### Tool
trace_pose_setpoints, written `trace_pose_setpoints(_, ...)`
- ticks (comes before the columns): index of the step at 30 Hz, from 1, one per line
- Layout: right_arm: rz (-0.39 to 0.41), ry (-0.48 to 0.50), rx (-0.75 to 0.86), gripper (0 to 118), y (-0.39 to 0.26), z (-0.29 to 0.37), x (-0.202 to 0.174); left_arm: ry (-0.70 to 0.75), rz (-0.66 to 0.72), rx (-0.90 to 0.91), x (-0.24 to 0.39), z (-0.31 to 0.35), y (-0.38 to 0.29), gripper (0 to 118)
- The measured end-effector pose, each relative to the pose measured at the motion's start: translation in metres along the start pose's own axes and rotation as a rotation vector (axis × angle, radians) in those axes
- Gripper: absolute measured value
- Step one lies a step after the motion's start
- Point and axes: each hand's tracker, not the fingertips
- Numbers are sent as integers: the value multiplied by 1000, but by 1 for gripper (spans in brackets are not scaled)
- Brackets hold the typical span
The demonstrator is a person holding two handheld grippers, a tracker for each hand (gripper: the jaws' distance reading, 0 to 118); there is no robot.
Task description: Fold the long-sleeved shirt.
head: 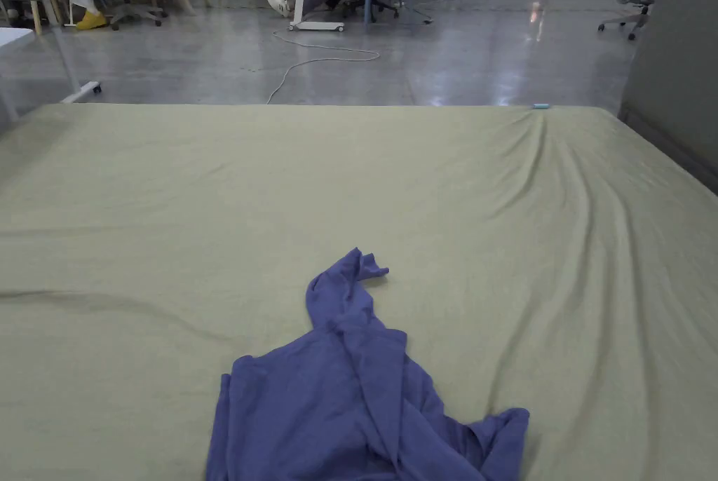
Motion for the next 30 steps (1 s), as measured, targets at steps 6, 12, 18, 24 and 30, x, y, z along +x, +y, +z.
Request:
trace_pose_setpoints(6, -1, 36, 28, 0, 7, 7, -7, 93, -63, 179, 27, -47, 119, 118)
trace_pose_setpoints(12, -16, 32, 10, 0, 8, 3, 1, 188, -29, 70, 22, -162, 201, 117)
trace_pose_setpoints(18, -29, -56, 1, 0, 30, 0, 20, 374, -319, 94, 28, -197, 178, 72)
trace_pose_setpoints(24, 12, -68, 76, 118, 115, -24, 38, 138, -148, 63, 32, -148, 173, 0)
trace_pose_setpoints(30, 60, -68, 45, 115, 178, -87, 23, 110, -163, 75, 46, -110, 164, 0)
